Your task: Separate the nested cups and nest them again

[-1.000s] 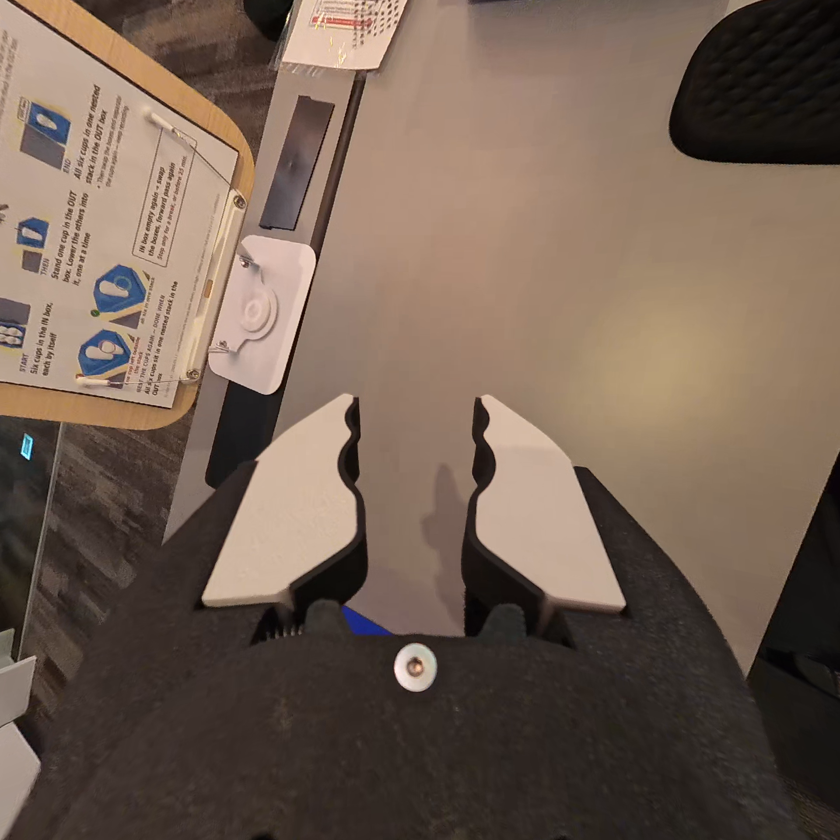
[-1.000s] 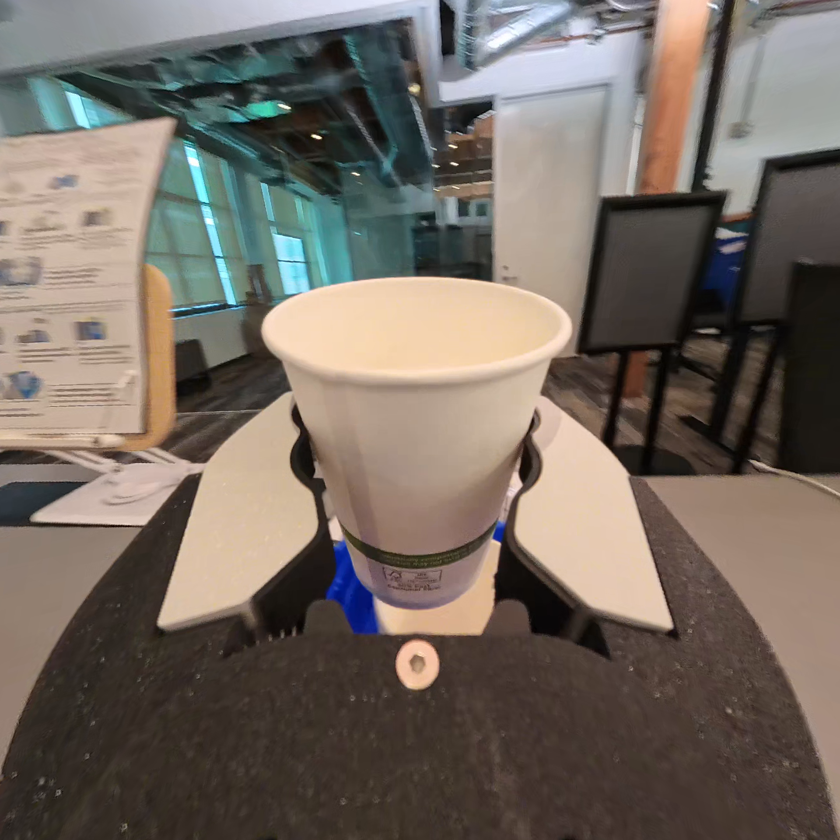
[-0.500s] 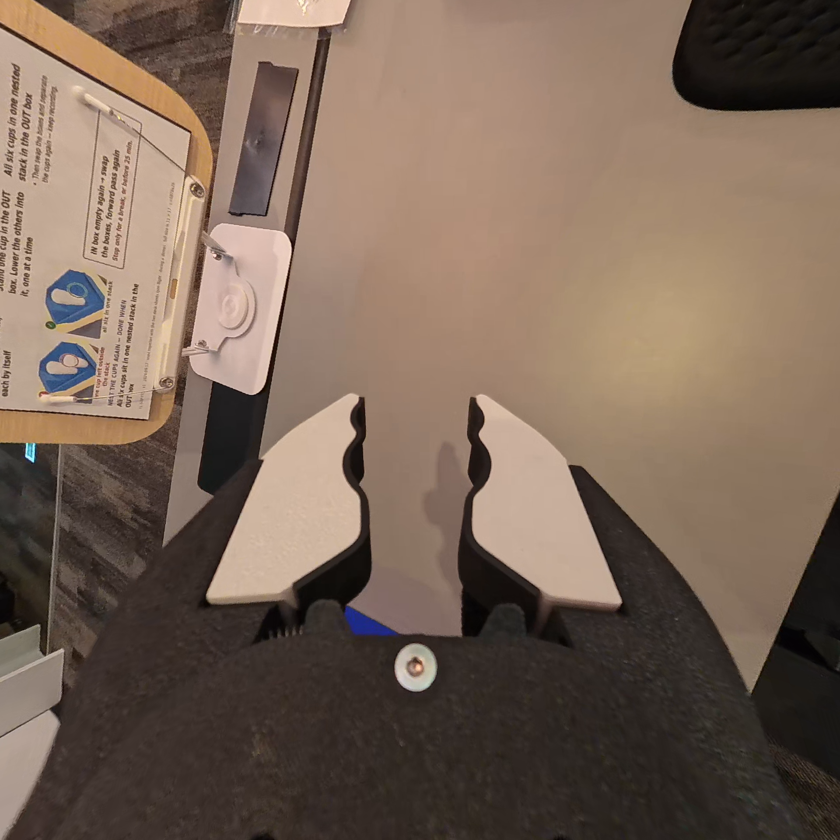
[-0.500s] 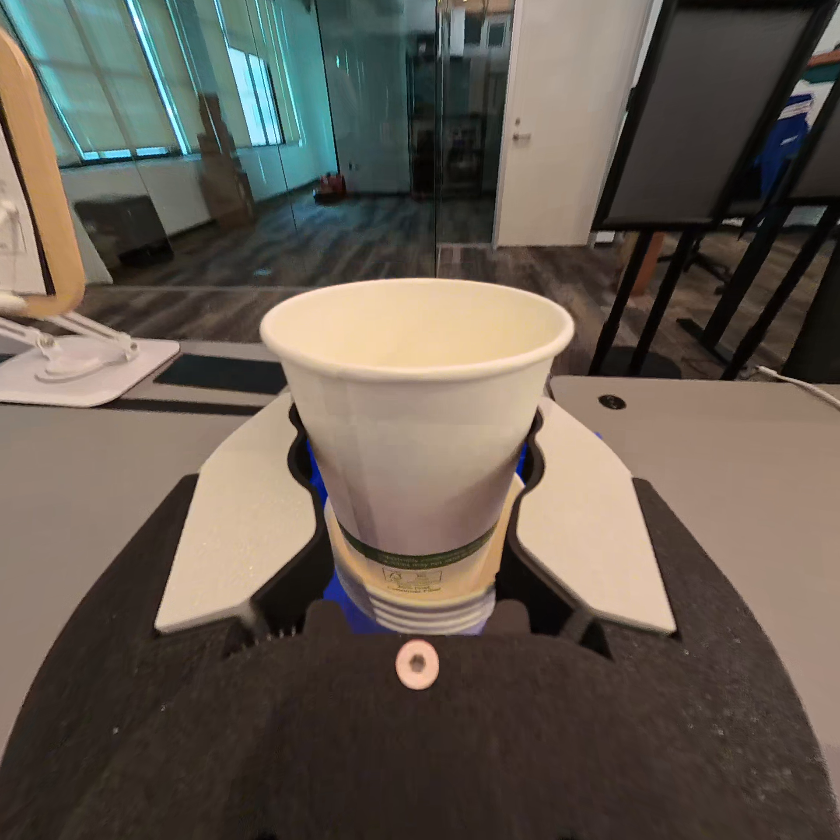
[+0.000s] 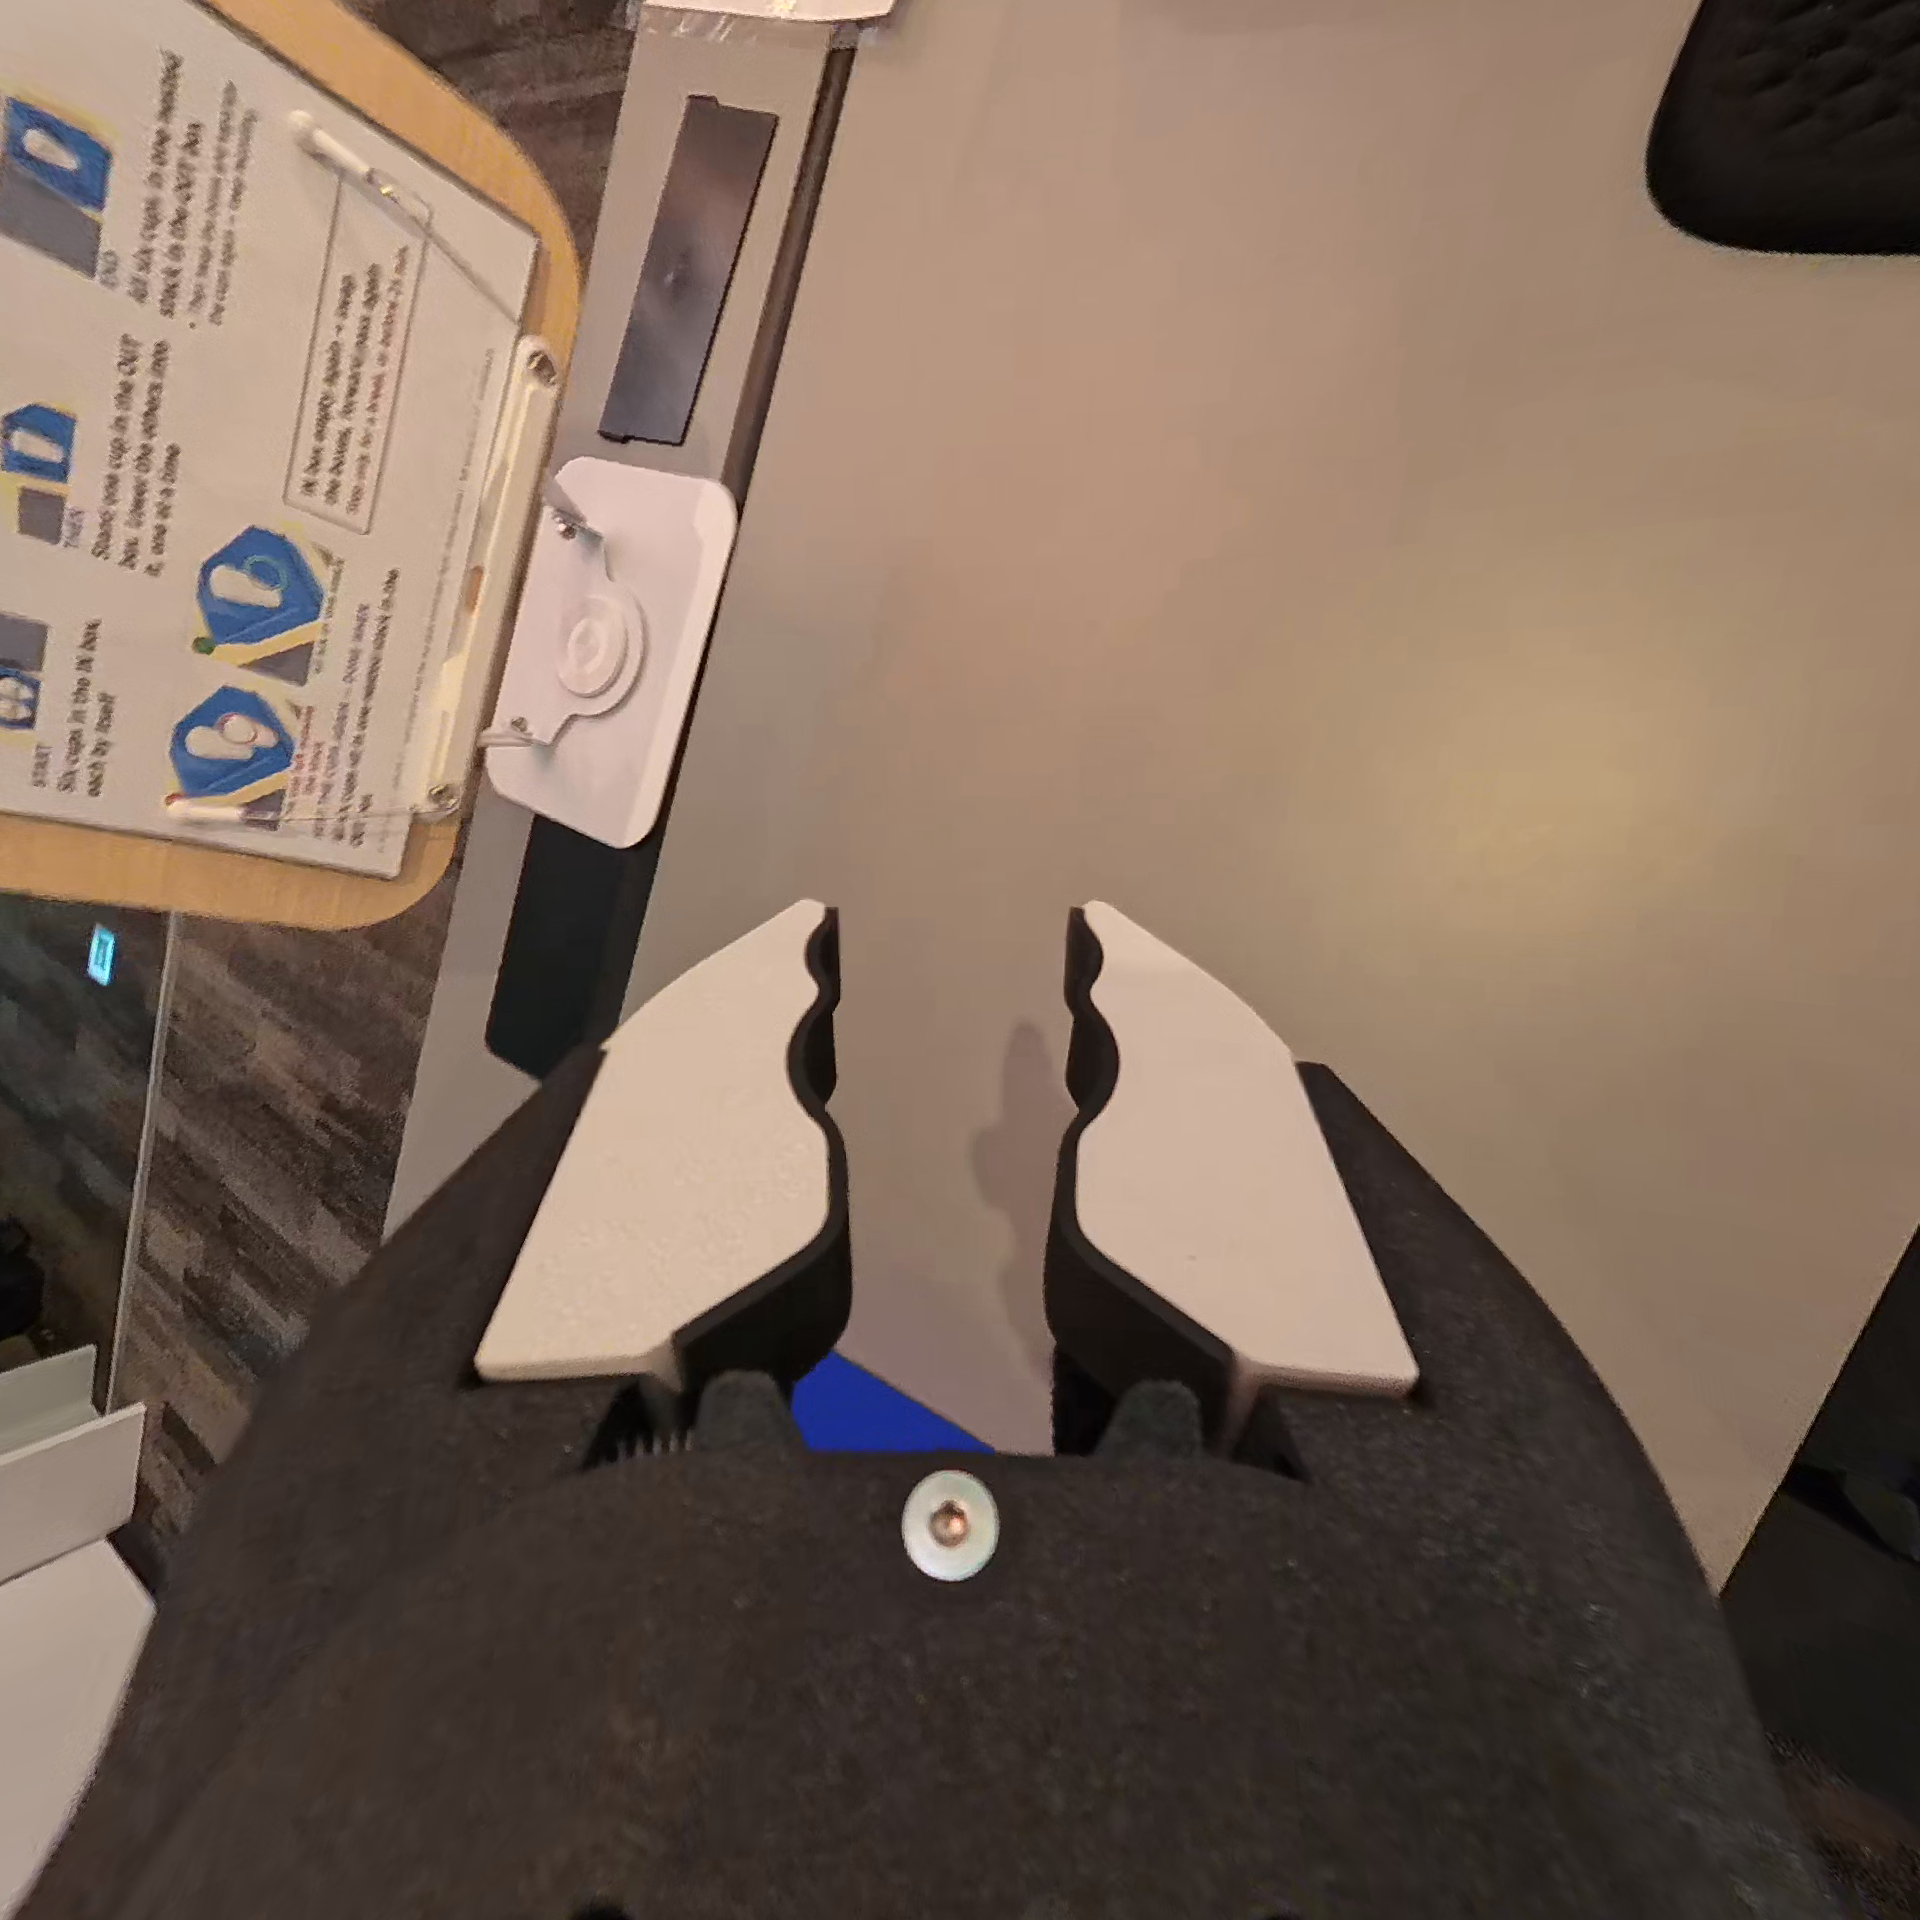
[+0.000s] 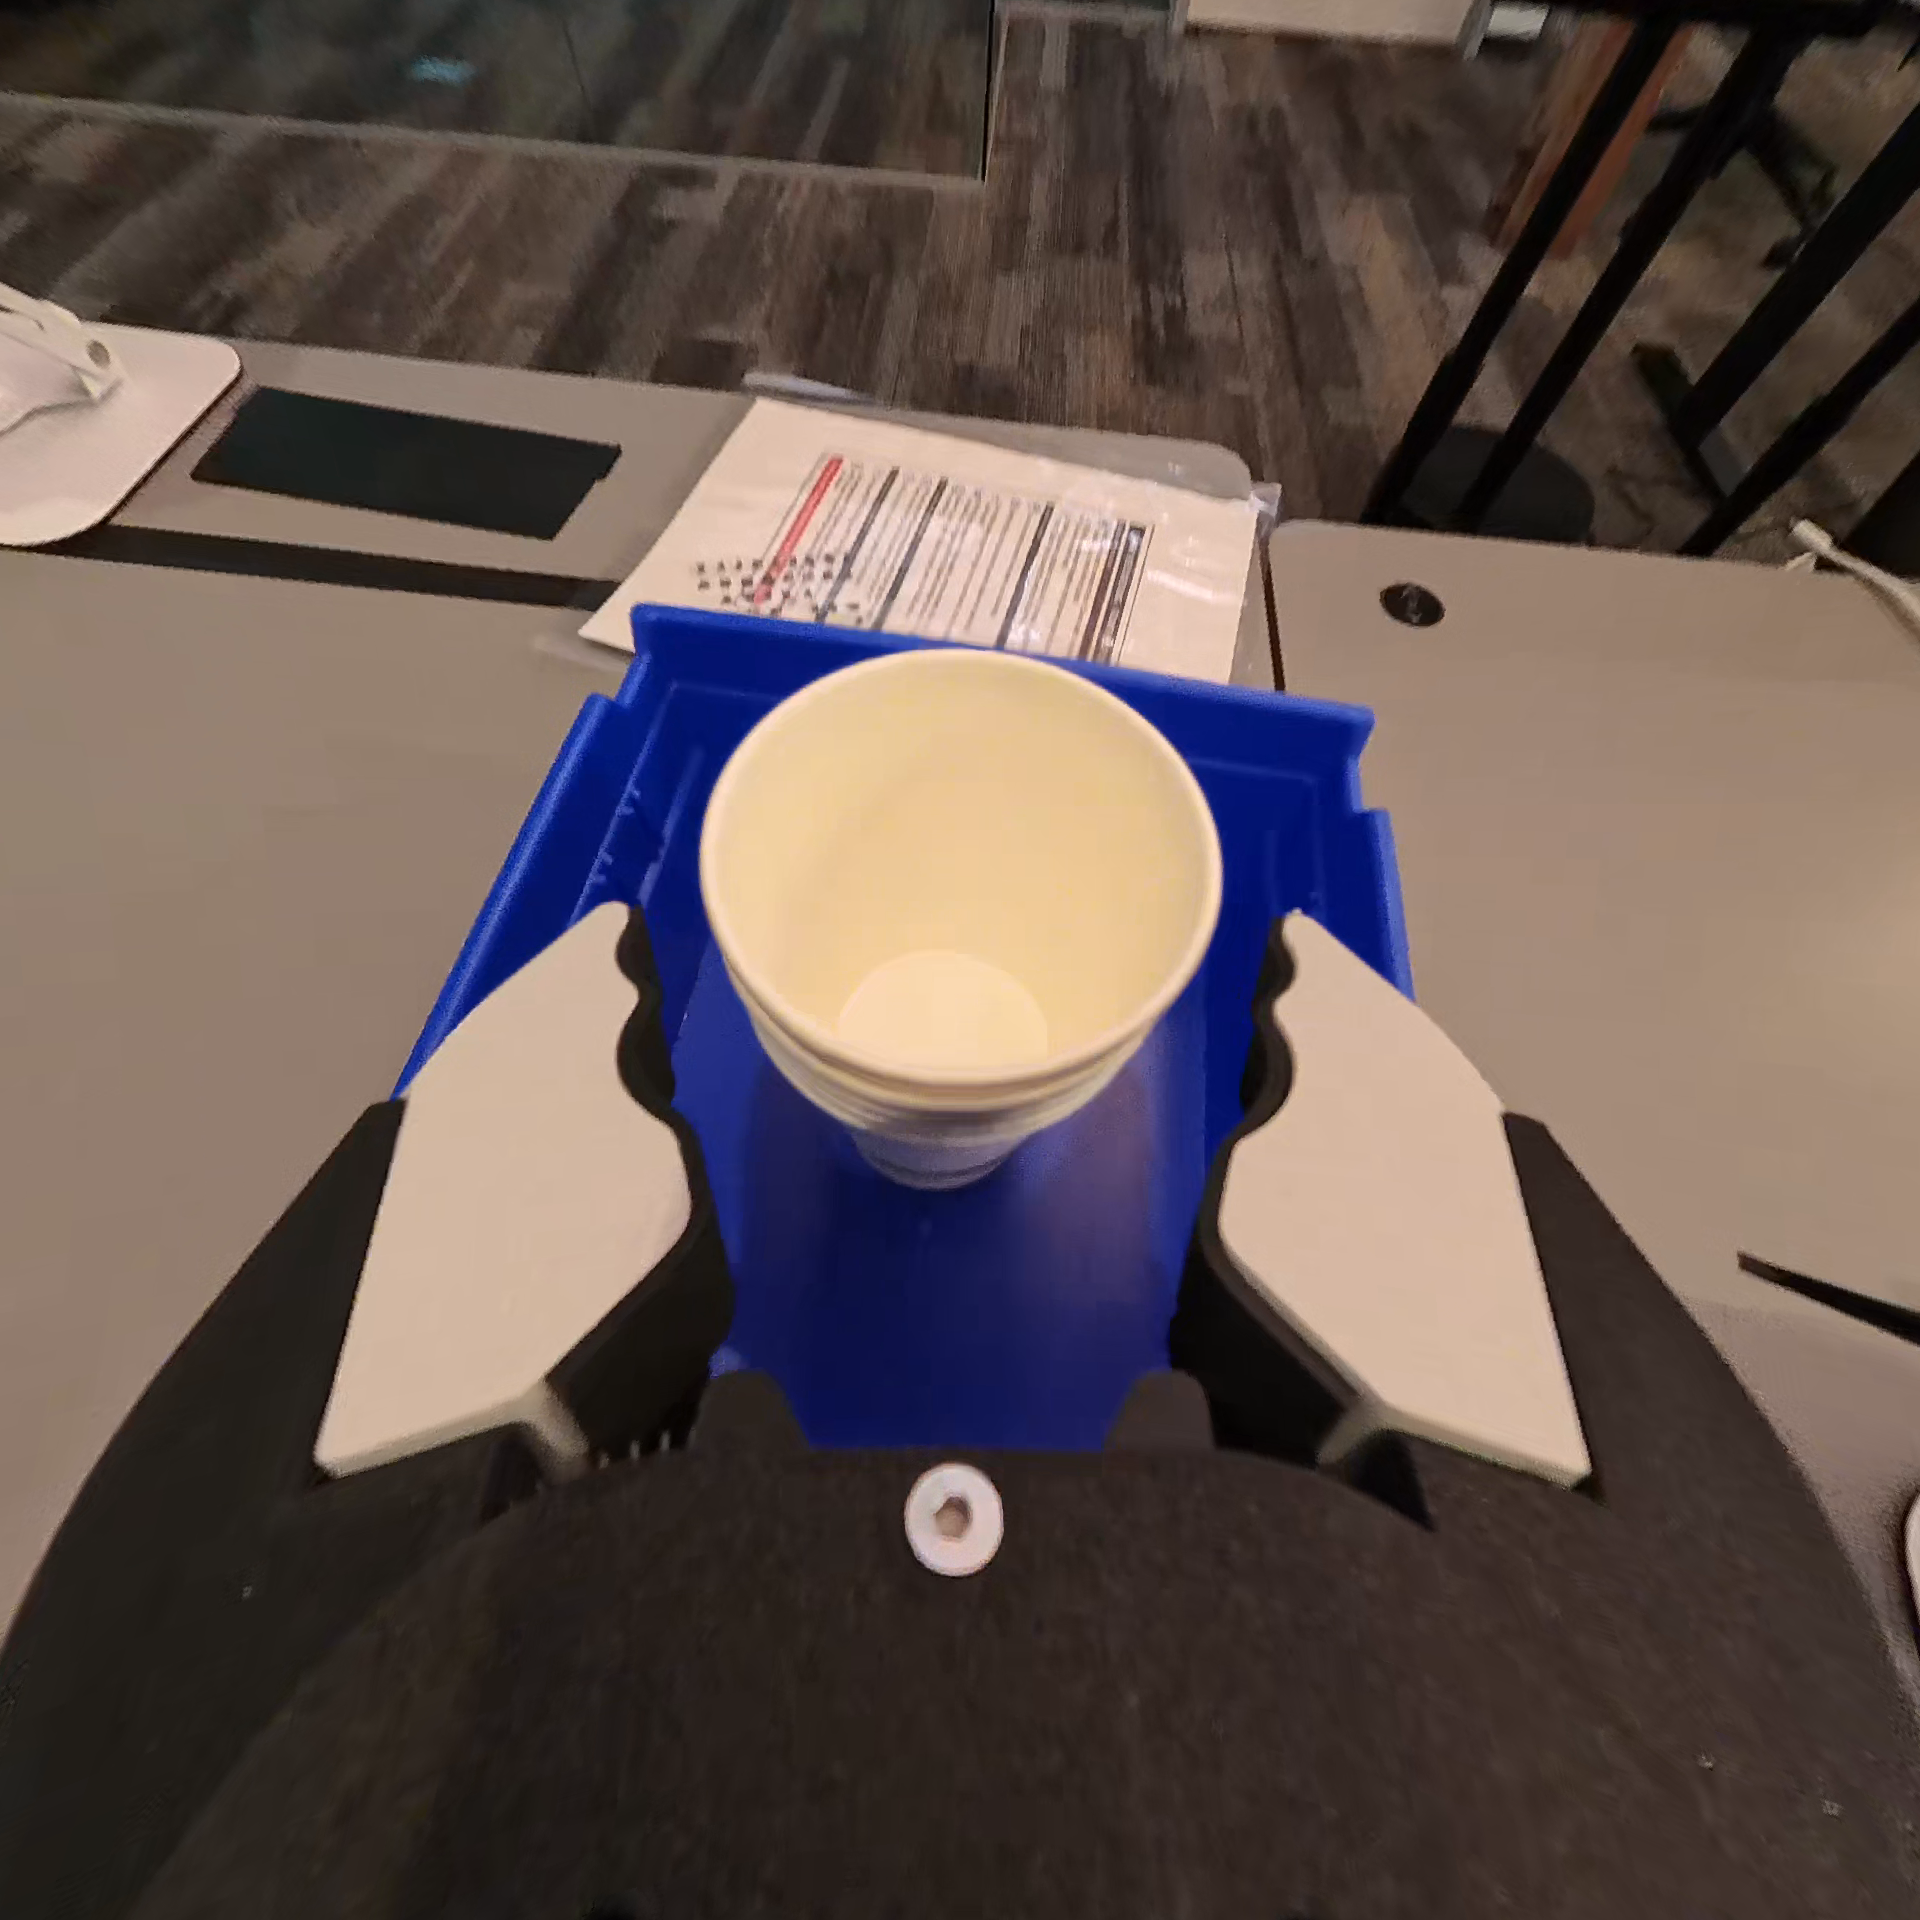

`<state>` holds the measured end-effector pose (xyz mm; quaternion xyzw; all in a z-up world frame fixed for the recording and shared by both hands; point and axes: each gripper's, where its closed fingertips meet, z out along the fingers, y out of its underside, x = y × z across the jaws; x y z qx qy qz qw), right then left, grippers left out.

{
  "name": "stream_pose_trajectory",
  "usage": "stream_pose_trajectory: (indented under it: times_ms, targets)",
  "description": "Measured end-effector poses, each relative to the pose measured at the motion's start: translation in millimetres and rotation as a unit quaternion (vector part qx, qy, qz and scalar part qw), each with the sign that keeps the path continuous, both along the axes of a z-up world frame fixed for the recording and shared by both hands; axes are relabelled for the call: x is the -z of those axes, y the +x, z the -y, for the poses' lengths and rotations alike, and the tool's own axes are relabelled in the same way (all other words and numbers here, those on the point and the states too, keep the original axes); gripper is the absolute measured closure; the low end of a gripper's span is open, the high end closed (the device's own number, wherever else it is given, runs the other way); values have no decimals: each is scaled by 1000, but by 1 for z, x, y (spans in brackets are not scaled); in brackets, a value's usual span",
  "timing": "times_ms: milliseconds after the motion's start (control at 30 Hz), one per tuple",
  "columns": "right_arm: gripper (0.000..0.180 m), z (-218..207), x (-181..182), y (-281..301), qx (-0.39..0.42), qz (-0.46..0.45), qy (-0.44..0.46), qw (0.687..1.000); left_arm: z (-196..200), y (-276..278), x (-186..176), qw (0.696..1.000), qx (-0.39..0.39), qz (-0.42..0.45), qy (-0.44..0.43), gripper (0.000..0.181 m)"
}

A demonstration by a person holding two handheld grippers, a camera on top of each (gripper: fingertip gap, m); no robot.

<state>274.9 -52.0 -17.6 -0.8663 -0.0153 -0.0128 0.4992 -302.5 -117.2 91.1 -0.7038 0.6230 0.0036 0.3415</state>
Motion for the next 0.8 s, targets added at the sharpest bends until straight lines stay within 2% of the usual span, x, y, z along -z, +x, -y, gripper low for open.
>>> stream_pose_trajectory:
  times_ms: [133,233,333,433,600,700,800]
  targets:
    - [70,8,-5,-2,-3,-26,4,1000,-26,-47,-19,998,-62,14,27,144]
    - [70,12,-23,-4,-4,-24,36,999,-62,-121,-19,987,-156,-12,34,140]
    - [71,15,-50,-13,-11,-21,79,997,-91,-203,6,970,-232,-71,27,136]
    - [73,17,-75,-28,-26,-1,117,993,-108,-265,42,953,-276,-120,9,136]
    - [74,14,-96,-50,-43,36,137,989,-137,-336,91,925,-333,-184,-8,139]
    - [75,9,-98,-62,-51,58,134,988,-155,-371,103,904,-356,-234,4,138]
    - [75,4,-97,-69,-57,84,122,987,-170,-385,112,900,-372,-228,-7,138]
